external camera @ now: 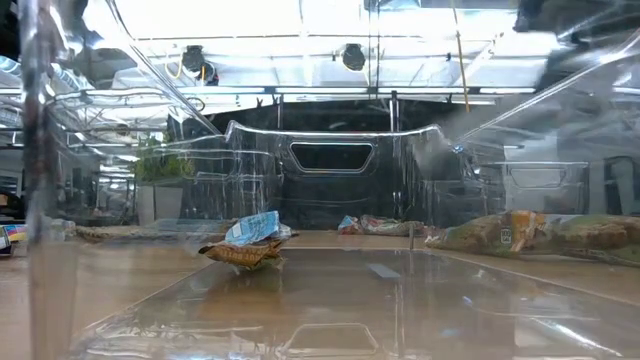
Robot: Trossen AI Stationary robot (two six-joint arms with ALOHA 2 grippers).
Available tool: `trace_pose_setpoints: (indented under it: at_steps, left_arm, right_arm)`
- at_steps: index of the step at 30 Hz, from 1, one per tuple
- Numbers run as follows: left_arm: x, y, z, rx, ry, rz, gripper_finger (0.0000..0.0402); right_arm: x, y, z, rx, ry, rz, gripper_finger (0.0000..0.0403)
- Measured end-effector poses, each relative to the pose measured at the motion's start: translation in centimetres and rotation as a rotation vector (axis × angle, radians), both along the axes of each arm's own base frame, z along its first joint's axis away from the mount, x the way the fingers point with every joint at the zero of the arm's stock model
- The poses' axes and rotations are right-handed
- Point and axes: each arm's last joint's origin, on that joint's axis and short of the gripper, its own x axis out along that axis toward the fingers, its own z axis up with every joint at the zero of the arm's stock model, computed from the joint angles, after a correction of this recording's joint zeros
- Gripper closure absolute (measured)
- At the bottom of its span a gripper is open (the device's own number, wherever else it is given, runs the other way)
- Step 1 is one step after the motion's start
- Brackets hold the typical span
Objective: Pick and place Granola Bars by type
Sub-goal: Put the yellow granola bar into the bottom transparent bin
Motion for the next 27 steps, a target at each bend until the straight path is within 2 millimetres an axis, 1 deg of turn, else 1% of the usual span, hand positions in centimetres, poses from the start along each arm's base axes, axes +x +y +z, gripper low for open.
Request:
trace_pose_setpoints:
  at_steps: [5,8,14,16,19,23,27]
  left_arm:
    - [0.0,0.0,0.0,0.0,0.0,0.0,0.0355]
    - [0.0,0.0,0.0,0.0,0.0,0.0,0.0355]
    - [0.0,0.0,0.0,0.0,0.0,0.0,0.0355]
    - [0.0,0.0,0.0,0.0,0.0,0.0,0.0355]
    - [0.0,0.0,0.0,0.0,0.0,0.0,0.0355]
    - [0.0,0.0,0.0,0.0,0.0,0.0,0.0355]
    - [0.0,0.0,0.0,0.0,0.0,0.0,0.0355]
  right_arm:
    - [1.0,1.1,2.3,-0.081,-0.26,0.144,0.0401]
    - [1.5,1.7,3.5,-0.093,-0.393,0.187,0.0401]
    - [2.5,3.4,4.3,-0.109,-0.565,0.293,0.0401]
    - [3.1,3.9,4.7,-0.124,-0.571,0.319,0.0401]
    - [4.4,4.9,5.8,-0.159,-0.532,0.343,0.0401]
    - [6.5,6.8,7.9,-0.225,-0.43,0.384,0.0402]
    - [8.5,9.0,10.5,-0.264,-0.346,0.421,0.0402]
